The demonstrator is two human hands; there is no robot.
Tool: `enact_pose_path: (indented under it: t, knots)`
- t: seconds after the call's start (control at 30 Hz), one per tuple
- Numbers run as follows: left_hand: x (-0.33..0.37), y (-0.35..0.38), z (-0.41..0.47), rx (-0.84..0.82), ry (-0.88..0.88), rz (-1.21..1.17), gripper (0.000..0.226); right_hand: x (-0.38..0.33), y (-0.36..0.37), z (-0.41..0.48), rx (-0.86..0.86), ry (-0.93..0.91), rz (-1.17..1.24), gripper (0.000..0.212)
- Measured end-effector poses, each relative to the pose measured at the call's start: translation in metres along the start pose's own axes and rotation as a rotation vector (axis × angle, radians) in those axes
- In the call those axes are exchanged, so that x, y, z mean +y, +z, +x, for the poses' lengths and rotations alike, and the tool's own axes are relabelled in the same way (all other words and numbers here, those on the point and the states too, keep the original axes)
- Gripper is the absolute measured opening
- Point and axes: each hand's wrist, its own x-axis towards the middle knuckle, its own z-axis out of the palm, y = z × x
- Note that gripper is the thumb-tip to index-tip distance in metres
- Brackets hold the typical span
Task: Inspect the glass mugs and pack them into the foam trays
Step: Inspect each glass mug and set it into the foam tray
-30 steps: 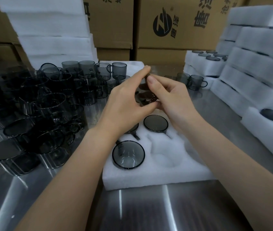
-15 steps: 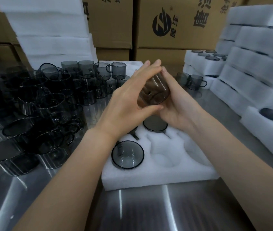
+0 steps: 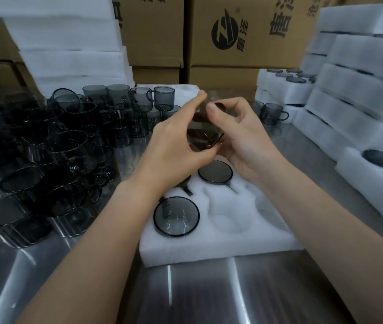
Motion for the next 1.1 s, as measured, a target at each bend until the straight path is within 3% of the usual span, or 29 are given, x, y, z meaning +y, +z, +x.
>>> enact_pose_path:
  t: [0.2,0.43,0.63,0.77,0.87,0.93,1.1]
  knots:
    - [0.001,0.001,0.000,-0.013,0.115,0.008,0.079,-0.002,-0.002,0.001,0.090,-0.023,0.014,0.014]
    - [-0.002,0.000,0.001,-0.015,0.172,0.058,0.078,-0.001,-0.002,0.002,0.083,0.015,0.002,0.009]
    - [-0.010,0.000,0.004,0.029,0.130,0.148,0.089,-0.001,0.003,-0.005,0.175,-0.273,-0.626,0.051]
    - [-0.012,0.000,0.006,-0.024,0.130,0.115,0.107,0.004,0.004,-0.004,0.098,-0.205,-0.772,0.067]
    - [-0.009,0.000,0.005,-0.032,0.176,0.047,0.105,0.003,-0.001,-0.001,0.108,-0.111,-0.691,0.067]
    - [-0.005,-0.001,0.005,-0.033,0.162,-0.021,0.100,0.002,-0.005,0.001,0.101,0.004,-0.509,0.062]
    - [-0.009,-0.004,0.005,-0.008,-0.048,-0.101,0.091,-0.014,-0.005,0.002,0.095,0.079,-0.030,0.043]
